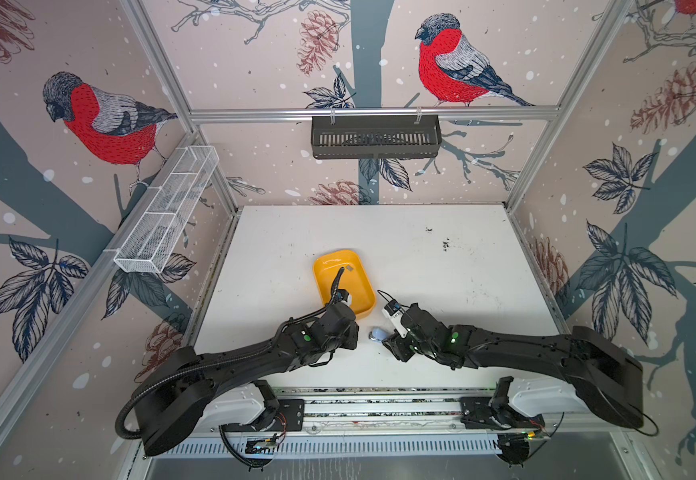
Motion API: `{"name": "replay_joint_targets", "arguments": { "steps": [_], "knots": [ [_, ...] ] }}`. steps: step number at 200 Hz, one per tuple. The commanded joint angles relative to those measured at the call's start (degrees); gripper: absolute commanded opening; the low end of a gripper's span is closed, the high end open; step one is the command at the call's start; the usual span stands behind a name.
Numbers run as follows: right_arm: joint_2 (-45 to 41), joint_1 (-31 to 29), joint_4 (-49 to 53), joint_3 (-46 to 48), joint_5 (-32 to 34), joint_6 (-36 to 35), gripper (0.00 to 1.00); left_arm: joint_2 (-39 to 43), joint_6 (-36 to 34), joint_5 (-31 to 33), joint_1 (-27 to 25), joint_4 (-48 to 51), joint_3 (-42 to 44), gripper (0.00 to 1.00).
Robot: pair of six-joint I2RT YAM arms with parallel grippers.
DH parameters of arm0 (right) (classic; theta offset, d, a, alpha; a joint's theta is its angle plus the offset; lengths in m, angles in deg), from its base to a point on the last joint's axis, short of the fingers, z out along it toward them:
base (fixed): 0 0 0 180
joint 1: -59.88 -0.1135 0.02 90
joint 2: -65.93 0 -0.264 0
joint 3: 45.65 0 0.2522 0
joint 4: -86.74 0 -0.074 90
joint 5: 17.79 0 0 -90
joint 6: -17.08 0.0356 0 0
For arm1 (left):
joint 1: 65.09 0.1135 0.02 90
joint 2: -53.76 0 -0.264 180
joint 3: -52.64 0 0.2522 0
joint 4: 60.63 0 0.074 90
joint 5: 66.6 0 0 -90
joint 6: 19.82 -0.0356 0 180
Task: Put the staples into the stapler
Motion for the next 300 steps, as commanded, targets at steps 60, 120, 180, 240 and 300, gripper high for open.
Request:
{"name": "replay_joint_targets", "arguments": {
  "steps": [60, 120, 180, 240, 300],
  "knots": [
    [10.3, -1.0, 1.5, -5.6, -0.2, -10.8, 0.5, 4.8, -0.2, -5.9, 2.1, 0.0, 1.7, 0.35],
    [12.0, -2.1, 0.3, -5.6, 2.5, -11.0, 0.39, 6.6, -0.2, -12.9, 6.5, -2.9, 3.8, 0.35],
    [11.7, -2.3, -1.3, -5.8, 0.6, -10.7, 0.28, 7.8, 0.4, -17.7, 8.1, -6.0, 5.0, 0.35],
    [5.8, -3.2, -2.2, -4.1, -1.5, -8.9, 0.22, 10.4, 3.7, -28.0, 12.4, -13.0, 8.4, 0.58],
    [-0.9, -4.3, -2.0, -4.0, -2.5, -7.2, 0.21, 9.9, 9.6, -37.5, 12.5, -20.5, 8.5, 0.88]
  ]
}}
